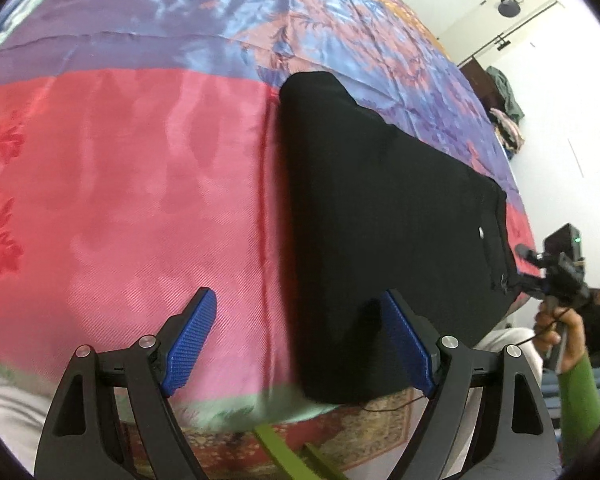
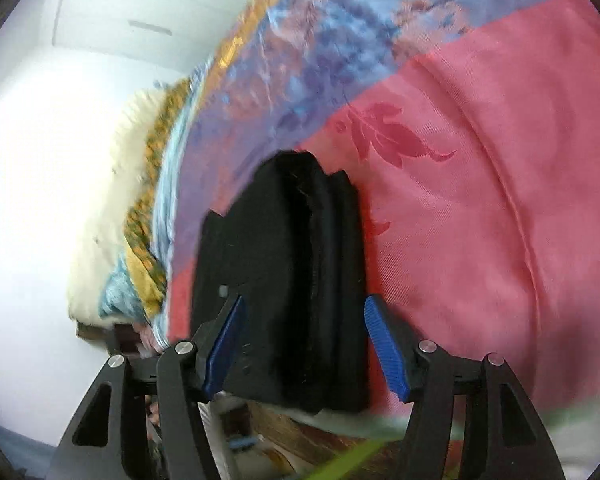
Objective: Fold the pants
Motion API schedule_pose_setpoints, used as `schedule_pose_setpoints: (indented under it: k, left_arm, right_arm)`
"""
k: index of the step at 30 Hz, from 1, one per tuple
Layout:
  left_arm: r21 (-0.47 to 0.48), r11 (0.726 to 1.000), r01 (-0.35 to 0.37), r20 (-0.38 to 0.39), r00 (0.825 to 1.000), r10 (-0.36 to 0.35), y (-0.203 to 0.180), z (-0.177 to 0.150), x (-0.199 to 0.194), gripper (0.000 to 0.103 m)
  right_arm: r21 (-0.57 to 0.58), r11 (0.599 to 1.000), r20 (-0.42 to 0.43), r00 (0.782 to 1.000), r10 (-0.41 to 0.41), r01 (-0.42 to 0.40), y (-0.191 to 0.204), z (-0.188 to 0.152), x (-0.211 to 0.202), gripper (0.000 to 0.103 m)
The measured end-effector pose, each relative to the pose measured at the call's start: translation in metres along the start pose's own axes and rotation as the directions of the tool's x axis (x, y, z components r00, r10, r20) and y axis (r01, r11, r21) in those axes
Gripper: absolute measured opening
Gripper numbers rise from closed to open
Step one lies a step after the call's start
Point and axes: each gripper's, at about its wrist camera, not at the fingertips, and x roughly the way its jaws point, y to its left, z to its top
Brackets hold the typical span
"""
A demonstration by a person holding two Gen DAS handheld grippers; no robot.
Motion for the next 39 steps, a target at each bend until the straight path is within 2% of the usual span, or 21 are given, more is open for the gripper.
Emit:
schedule_pose_setpoints:
  k: [4,8,11,14,17,18,20,21,22,24,26,28,32,35,39]
  left_arm:
    - [0.006,0.998,0.060,-0.050,0.997,-0.060,-0.006,0.018,0.019,0.085]
    - [-0.001,0.994,0.112,-0.073,0.991,-0.112,-0.007,0.030,0.032,0.086]
    - [-0.036,0.986,0.164,-0.085,0.982,-0.166,-0.005,0.037,0.041,0.086]
    - [-0.052,0.976,0.211,-0.091,0.972,-0.215,-0.009,0.042,0.049,0.086]
    - [-0.076,0.965,0.252,-0.088,0.962,-0.259,-0.009,0.043,0.050,0.086]
    - [-0.073,0.967,0.245,-0.083,0.964,-0.251,-0.010,0.042,0.049,0.081]
    - [-0.046,0.975,0.219,-0.079,0.972,-0.222,-0.012,0.042,0.047,0.064]
    - [-0.024,0.981,0.194,-0.077,0.978,-0.195,-0.014,0.041,0.045,0.047]
    - [-0.016,0.981,0.194,-0.074,0.978,-0.195,-0.013,0.040,0.042,0.037]
    - [-0.020,0.976,0.216,-0.056,0.975,-0.217,-0.013,0.040,0.035,0.024]
    - [0.002,0.979,0.203,-0.028,0.979,-0.203,-0.020,0.039,0.025,0.021]
    - [0.037,0.980,0.194,-0.005,0.981,-0.194,-0.032,0.042,0.014,0.020]
    - [0.080,0.974,0.212,0.044,0.975,-0.216,-0.043,0.060,-0.012,0.020]
    - [0.119,0.975,0.188,0.105,0.974,-0.200,-0.049,0.090,-0.031,0.020]
    - [0.126,0.977,0.170,0.186,0.964,-0.192,-0.050,0.142,-0.048,0.020]
  right_arm:
    - [0.010,1.000,-0.053,0.999,-0.006,0.006,-0.005,0.010,0.018,0.062]
    - [0.026,0.999,-0.101,0.994,0.050,-0.047,-0.006,0.015,0.029,0.074]
    - [0.039,0.995,-0.141,0.986,0.092,-0.087,-0.009,0.020,0.036,0.077]
    - [0.020,0.997,-0.176,0.981,0.083,-0.080,-0.004,0.024,0.049,0.078]
    - [-0.055,0.998,-0.209,0.978,0.012,-0.024,0.011,0.026,0.061,0.078]
    - [-0.081,0.997,-0.211,0.977,-0.012,-0.005,0.015,0.026,0.062,0.076]
    - [-0.156,0.987,-0.208,0.975,-0.074,0.042,0.026,0.024,0.065,0.068]
    - [-0.175,0.983,-0.204,0.975,-0.085,0.049,0.028,0.023,0.064,0.062]
    - [-0.192,0.980,-0.199,0.976,-0.091,0.052,0.030,0.022,0.063,0.059]
    - [-0.226,0.973,-0.183,0.978,-0.095,0.052,0.036,0.020,0.058,0.046]
    - [-0.279,0.958,-0.161,0.981,-0.113,0.065,0.051,0.016,0.056,0.038]
    - [-0.327,0.941,-0.144,0.980,-0.136,0.082,0.067,0.015,0.056,0.035]
    - [-0.374,0.926,-0.116,0.988,-0.102,0.052,0.098,0.021,0.048,0.032]
    - [-0.422,0.906,-0.076,0.994,-0.076,0.037,0.126,0.040,0.047,0.032]
    - [-0.454,0.890,-0.008,0.999,-0.033,0.026,0.157,0.084,0.050,0.032]
